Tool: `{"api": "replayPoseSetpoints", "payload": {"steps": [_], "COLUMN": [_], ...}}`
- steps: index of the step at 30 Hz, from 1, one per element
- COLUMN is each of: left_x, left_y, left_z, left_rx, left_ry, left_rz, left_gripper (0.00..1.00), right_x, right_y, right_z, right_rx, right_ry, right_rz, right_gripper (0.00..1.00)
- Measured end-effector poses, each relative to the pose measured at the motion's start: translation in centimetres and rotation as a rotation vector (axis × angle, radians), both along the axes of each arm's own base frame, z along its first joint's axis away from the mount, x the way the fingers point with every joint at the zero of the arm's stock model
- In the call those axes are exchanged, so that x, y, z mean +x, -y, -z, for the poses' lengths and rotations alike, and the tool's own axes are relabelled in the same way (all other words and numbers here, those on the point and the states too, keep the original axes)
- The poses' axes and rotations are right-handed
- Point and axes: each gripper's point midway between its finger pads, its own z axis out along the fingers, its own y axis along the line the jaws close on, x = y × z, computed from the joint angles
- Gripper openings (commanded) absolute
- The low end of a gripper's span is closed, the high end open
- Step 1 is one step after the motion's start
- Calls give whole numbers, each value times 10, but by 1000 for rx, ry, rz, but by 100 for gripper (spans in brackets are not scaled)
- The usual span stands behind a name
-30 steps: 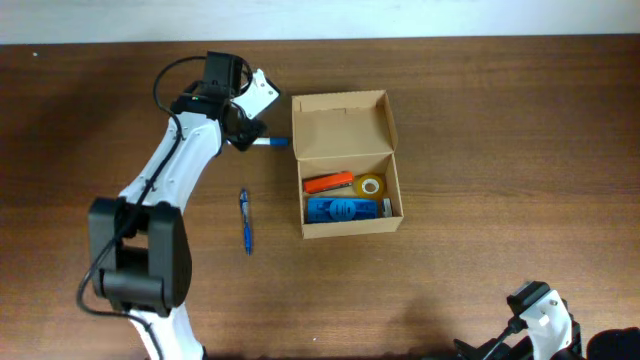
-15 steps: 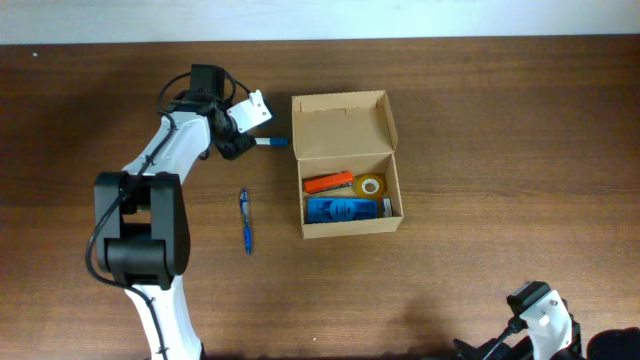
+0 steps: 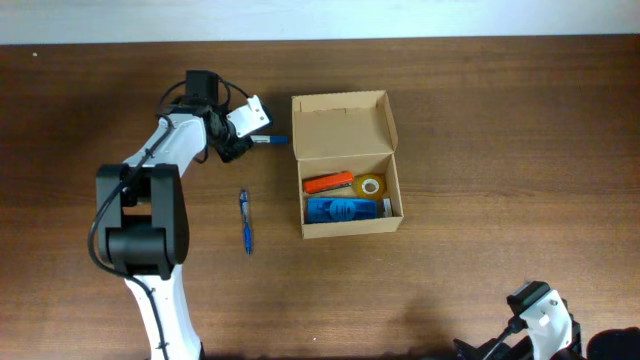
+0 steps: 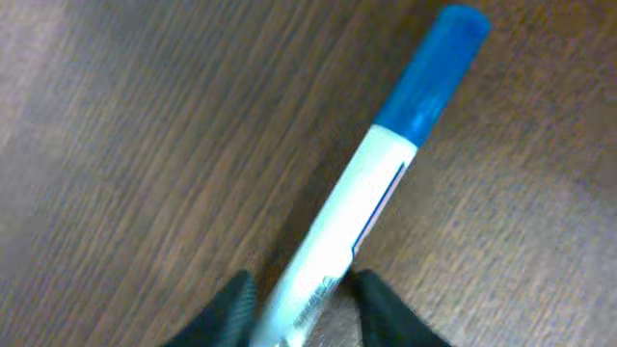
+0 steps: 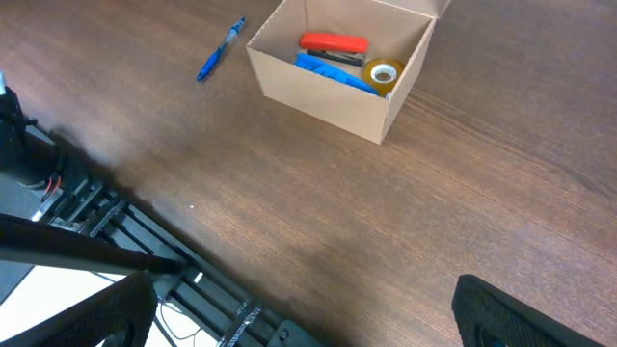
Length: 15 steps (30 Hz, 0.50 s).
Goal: Pack container
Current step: 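Move the left gripper back and grasp the white whiteboard marker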
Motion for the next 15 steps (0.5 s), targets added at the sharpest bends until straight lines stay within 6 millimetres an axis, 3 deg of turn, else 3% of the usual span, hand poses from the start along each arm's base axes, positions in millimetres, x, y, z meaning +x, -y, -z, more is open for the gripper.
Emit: {"api": "replayPoseSetpoints", "payload": {"steps": [8,10,15], "left_x": [-14,-16,-17], "left_y": [4,5,8], "left_z": [3,3,0], "left_rx": [-25,-28,-54], "left_ry": [-64,-75,-110], "left_rz": [11,12,-60], "left_gripper": [12,2,2], "right_x": [0,0,0], "right_y": [0,0,0], "right_z": [0,0,0], "right_rx": [0,0,0], "right_ry": [0,0,0], "right_rz": [-1,0,0], "right_gripper": [99,99,99]}}
